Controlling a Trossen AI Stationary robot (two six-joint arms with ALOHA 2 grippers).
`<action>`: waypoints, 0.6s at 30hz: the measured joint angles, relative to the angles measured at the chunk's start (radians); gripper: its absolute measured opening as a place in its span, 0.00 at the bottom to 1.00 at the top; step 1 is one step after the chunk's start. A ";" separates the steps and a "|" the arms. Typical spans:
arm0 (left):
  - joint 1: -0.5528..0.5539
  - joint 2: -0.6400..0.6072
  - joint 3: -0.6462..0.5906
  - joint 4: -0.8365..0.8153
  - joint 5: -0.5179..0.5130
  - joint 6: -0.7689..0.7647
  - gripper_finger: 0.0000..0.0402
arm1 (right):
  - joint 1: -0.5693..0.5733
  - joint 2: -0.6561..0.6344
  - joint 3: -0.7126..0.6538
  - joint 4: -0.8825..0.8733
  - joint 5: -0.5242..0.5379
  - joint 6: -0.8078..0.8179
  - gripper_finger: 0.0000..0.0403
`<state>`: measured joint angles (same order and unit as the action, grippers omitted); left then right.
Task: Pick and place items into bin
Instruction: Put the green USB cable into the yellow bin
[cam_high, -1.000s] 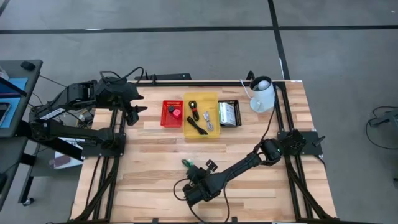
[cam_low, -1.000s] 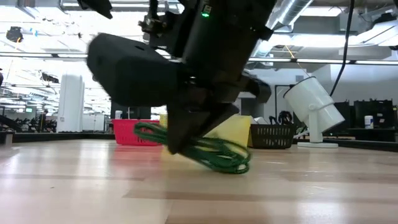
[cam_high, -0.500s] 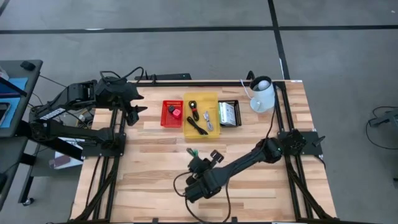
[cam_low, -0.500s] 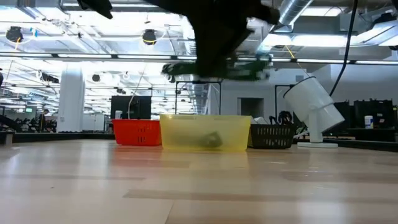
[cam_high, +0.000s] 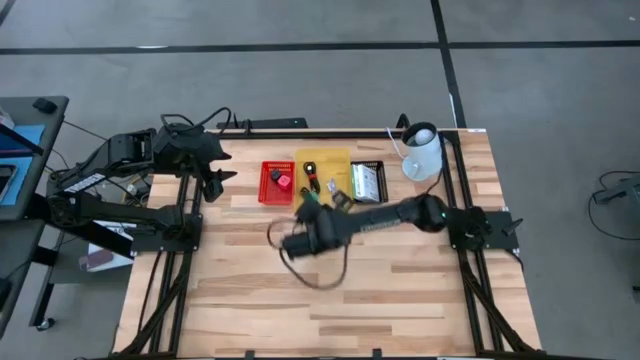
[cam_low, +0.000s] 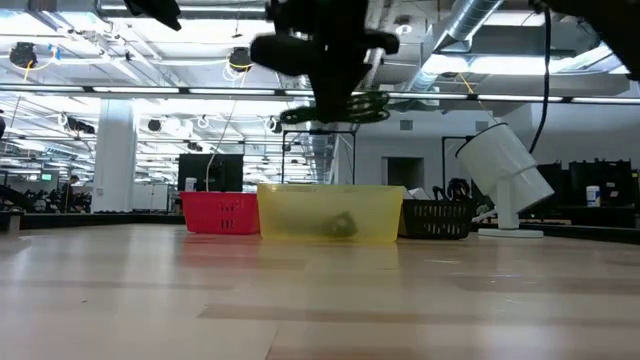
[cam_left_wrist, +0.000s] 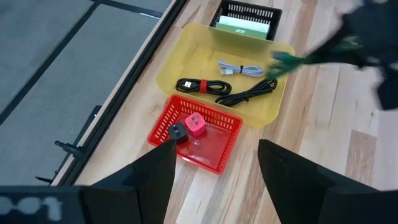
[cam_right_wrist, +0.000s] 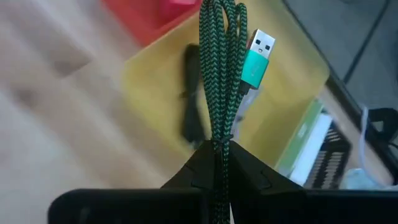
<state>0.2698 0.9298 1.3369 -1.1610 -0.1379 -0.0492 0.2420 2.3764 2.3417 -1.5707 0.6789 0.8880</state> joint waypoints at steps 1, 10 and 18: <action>0.000 0.000 0.000 0.000 0.000 0.000 0.55 | -0.023 0.000 0.000 0.001 -0.001 -0.017 0.04; 0.000 0.000 0.000 0.000 0.000 0.000 0.55 | -0.193 0.000 -0.007 0.015 -0.011 -0.059 0.07; 0.000 0.000 0.000 0.000 0.000 0.000 0.55 | -0.249 0.000 -0.007 0.045 -0.024 -0.080 0.11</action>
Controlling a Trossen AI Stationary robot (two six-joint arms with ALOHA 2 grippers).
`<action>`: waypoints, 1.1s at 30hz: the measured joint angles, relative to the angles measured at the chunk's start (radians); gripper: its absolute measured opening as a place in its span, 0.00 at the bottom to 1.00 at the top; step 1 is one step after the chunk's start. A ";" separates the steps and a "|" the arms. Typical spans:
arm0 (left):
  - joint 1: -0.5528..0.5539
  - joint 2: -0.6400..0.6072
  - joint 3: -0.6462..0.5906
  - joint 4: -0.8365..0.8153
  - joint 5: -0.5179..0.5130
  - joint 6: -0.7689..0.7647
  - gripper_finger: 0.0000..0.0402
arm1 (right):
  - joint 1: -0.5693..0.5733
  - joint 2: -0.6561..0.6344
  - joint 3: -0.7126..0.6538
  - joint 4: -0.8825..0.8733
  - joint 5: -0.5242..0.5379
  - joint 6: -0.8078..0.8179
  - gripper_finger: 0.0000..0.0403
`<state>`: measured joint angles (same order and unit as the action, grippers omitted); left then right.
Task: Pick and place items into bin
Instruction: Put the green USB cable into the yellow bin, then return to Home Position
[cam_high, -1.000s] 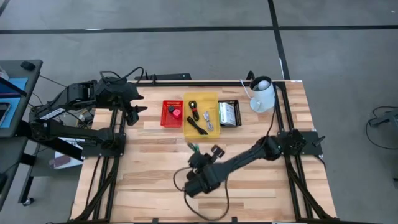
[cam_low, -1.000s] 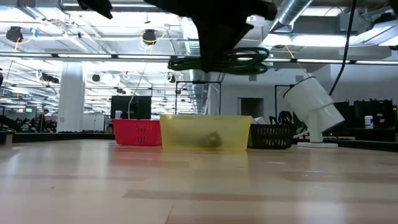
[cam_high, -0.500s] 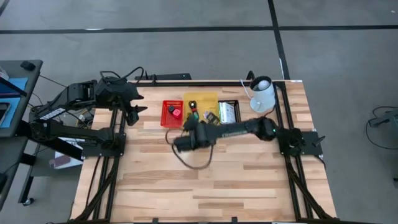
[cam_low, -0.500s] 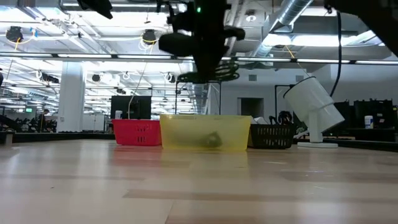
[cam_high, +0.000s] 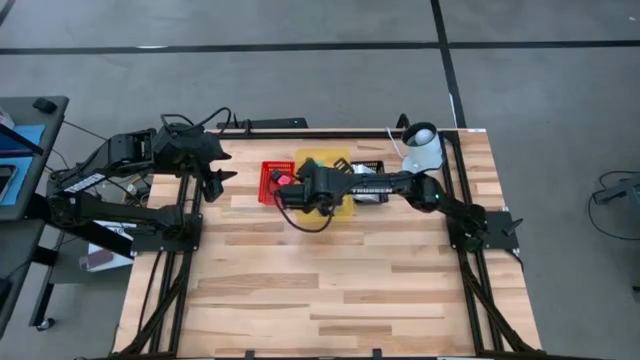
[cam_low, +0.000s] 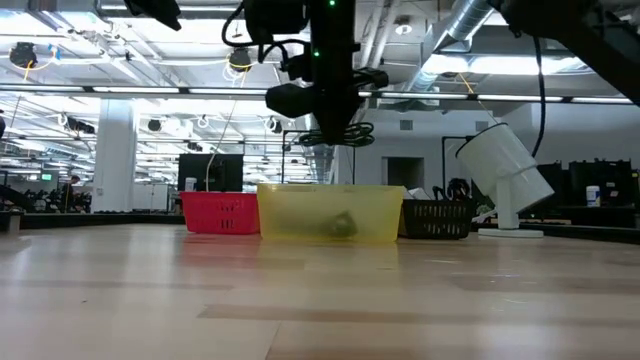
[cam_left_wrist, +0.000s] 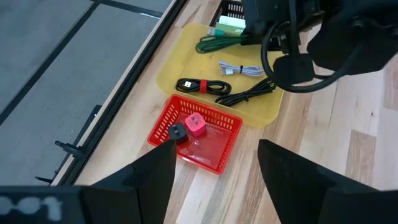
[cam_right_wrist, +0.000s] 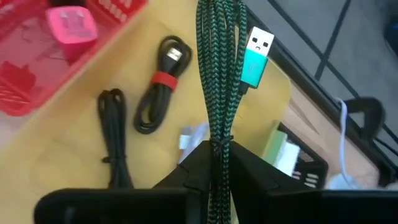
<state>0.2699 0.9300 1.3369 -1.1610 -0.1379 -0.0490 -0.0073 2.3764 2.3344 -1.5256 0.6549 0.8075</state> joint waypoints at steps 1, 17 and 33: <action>0.000 0.000 0.000 0.000 0.000 0.000 0.55 | 0.000 0.000 0.000 0.012 0.000 -0.015 0.12; 0.000 0.000 0.000 0.000 0.000 0.000 0.55 | 0.035 0.000 0.000 0.083 0.003 -0.179 0.22; 0.000 0.000 0.000 0.000 0.000 0.000 0.55 | 0.332 -0.001 0.017 0.037 -0.157 -0.283 0.22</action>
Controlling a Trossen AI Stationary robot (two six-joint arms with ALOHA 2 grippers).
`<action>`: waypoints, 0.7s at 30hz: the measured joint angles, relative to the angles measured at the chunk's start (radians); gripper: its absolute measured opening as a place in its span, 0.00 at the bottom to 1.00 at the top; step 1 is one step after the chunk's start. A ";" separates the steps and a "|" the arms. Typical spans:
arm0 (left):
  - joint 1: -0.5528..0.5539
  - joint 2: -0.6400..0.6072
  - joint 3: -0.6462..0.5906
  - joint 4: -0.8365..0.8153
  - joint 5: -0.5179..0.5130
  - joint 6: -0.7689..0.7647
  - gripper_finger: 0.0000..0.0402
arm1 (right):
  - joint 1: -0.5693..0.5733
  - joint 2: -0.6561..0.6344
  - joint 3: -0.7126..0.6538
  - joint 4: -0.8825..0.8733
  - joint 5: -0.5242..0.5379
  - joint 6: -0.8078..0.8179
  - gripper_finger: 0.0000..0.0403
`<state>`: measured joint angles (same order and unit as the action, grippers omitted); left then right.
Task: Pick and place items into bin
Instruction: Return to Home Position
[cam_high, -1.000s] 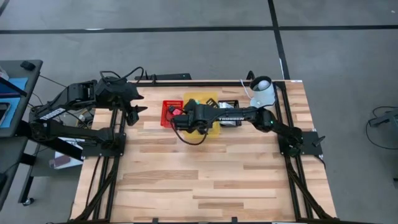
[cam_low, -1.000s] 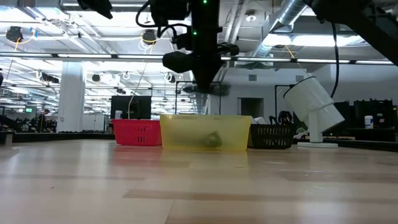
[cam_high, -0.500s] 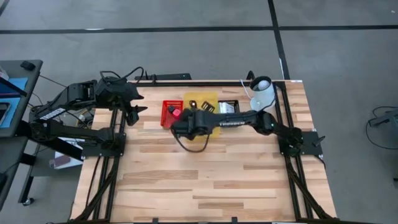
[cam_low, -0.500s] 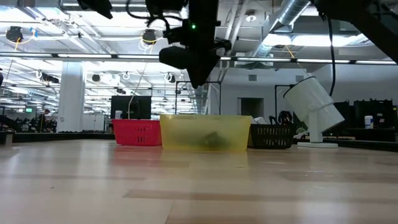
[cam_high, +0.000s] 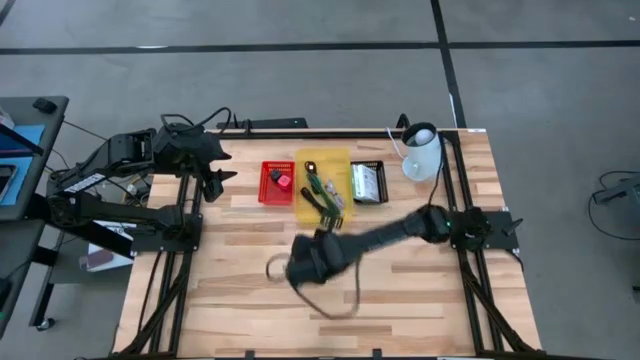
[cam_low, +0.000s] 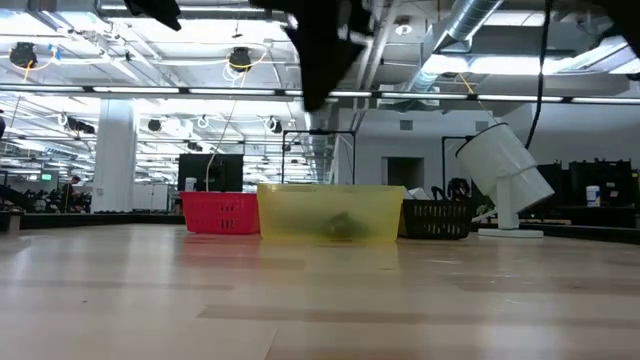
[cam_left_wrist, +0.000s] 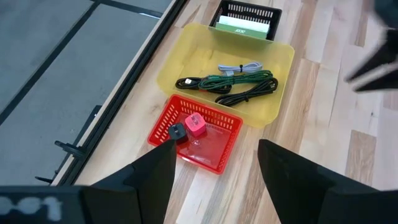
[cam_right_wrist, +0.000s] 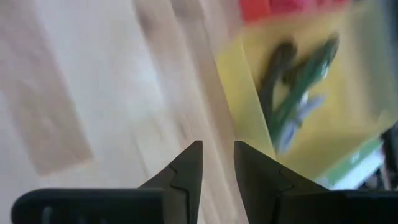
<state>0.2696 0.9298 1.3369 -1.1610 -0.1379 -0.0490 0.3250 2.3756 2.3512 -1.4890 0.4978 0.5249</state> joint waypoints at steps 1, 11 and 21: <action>0.000 0.000 0.000 0.000 0.000 0.000 0.55 | 0.028 0.000 0.000 0.031 0.048 0.001 0.22; 0.000 0.000 0.000 0.000 0.000 0.000 0.55 | 0.184 -0.196 0.000 0.311 0.075 -0.328 0.22; 0.000 0.000 0.000 0.000 0.000 0.000 0.55 | 0.116 -0.447 0.000 0.464 -0.398 -0.555 0.22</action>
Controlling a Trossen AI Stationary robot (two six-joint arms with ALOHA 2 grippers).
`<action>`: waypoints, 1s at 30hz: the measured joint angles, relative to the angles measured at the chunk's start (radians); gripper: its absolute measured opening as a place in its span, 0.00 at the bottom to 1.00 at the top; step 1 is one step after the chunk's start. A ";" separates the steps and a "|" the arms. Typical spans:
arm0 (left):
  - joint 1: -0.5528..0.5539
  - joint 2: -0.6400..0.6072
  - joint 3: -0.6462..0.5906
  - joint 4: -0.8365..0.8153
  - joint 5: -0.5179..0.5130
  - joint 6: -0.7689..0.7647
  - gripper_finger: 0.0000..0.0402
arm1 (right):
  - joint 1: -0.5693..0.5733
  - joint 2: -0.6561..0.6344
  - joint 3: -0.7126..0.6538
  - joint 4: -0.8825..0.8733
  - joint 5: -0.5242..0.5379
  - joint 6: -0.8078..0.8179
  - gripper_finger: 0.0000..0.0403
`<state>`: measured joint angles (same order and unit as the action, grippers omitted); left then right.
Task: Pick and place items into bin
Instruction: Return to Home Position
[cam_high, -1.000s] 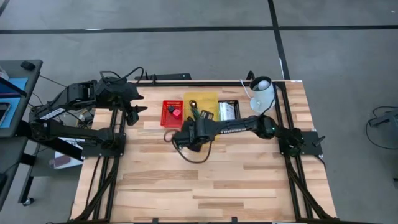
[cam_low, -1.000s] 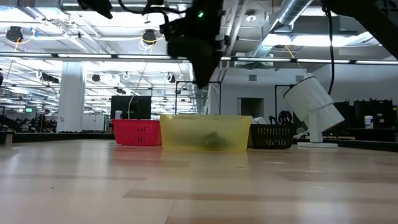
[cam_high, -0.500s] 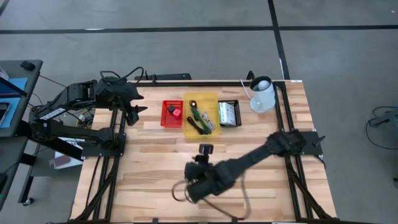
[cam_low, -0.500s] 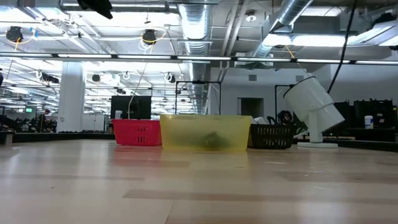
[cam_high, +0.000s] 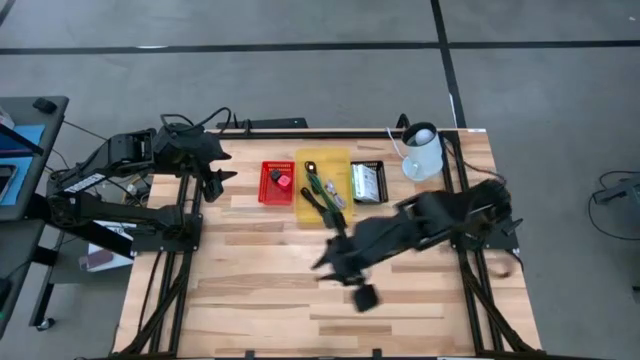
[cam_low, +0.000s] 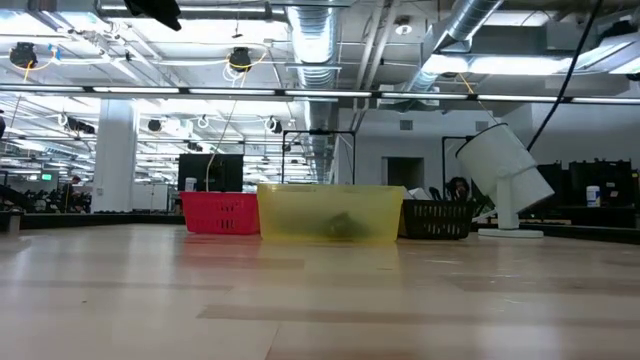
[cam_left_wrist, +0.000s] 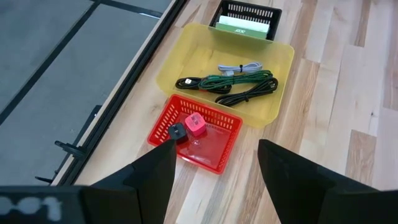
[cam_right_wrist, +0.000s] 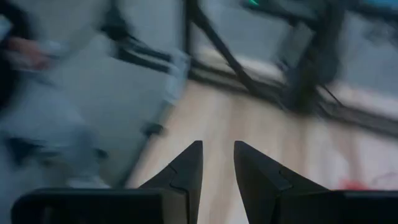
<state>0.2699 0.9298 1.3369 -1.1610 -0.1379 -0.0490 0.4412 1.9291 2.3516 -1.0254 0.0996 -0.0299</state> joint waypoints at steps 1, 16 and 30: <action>0.000 0.000 0.000 0.000 0.000 0.000 0.55 | -0.003 -0.022 0.000 0.011 -0.052 -0.025 0.22; 0.000 0.000 0.000 0.000 0.000 0.000 0.55 | 0.070 -0.333 -0.077 -0.097 -0.101 -0.033 0.22; 0.000 0.000 0.000 0.000 0.000 0.000 0.55 | -0.001 -1.133 -1.287 0.623 -0.207 -0.084 0.22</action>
<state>0.2699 0.9298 1.3369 -1.1614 -0.1379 -0.0490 0.4402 0.7964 1.0645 -0.4024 -0.1074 -0.1143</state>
